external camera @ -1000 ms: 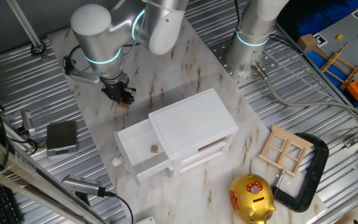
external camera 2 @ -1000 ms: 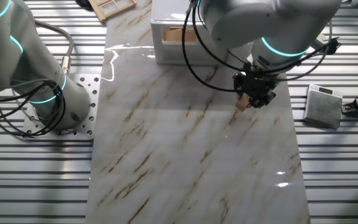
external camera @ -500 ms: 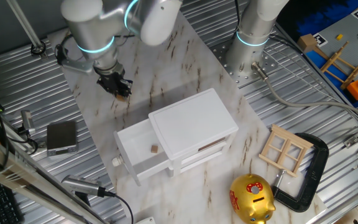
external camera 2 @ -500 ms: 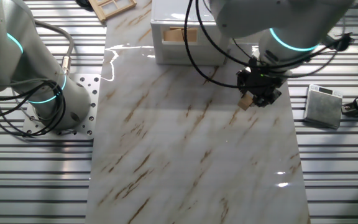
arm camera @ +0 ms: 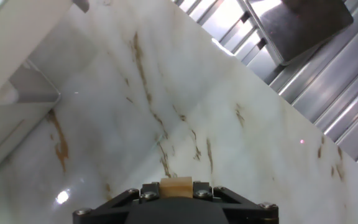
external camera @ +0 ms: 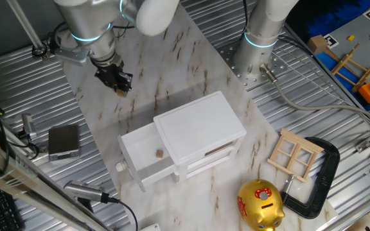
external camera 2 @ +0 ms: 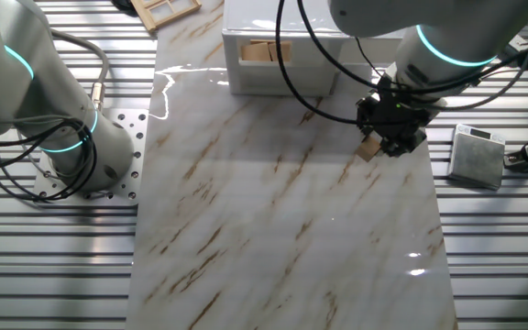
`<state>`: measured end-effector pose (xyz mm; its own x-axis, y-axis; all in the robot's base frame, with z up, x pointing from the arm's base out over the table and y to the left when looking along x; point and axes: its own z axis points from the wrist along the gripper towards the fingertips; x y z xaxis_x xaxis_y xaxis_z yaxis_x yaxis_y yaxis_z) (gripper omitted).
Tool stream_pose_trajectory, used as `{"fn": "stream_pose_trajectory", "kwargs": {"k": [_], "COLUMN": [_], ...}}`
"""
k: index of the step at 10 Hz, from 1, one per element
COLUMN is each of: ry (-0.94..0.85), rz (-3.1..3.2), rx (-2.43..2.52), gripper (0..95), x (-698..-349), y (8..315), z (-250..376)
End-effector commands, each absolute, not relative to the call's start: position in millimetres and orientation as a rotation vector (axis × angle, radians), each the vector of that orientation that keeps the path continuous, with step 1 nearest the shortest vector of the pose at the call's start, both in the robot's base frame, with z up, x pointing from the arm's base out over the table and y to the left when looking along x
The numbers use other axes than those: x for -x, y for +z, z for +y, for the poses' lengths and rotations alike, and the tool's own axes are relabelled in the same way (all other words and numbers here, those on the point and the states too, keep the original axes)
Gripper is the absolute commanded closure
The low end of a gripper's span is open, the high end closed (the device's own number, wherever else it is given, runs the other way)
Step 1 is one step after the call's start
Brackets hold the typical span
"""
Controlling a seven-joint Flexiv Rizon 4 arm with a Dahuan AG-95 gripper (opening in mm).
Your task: Put things in the drawer
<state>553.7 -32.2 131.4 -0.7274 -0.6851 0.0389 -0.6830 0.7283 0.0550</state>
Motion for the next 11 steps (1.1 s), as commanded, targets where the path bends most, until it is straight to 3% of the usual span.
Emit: {"fn": "stream_pose_trajectory", "kwargs": {"k": [1, 11], "ry": [-0.055, -0.05], "rz": [-2.872, -2.918], "rx": [-1.135, -1.043], "gripper": [95.0, 95.0], "x": [-551.7, -551.7], "y": [133.6, 133.6], "z": [-32.4, -32.4]}}
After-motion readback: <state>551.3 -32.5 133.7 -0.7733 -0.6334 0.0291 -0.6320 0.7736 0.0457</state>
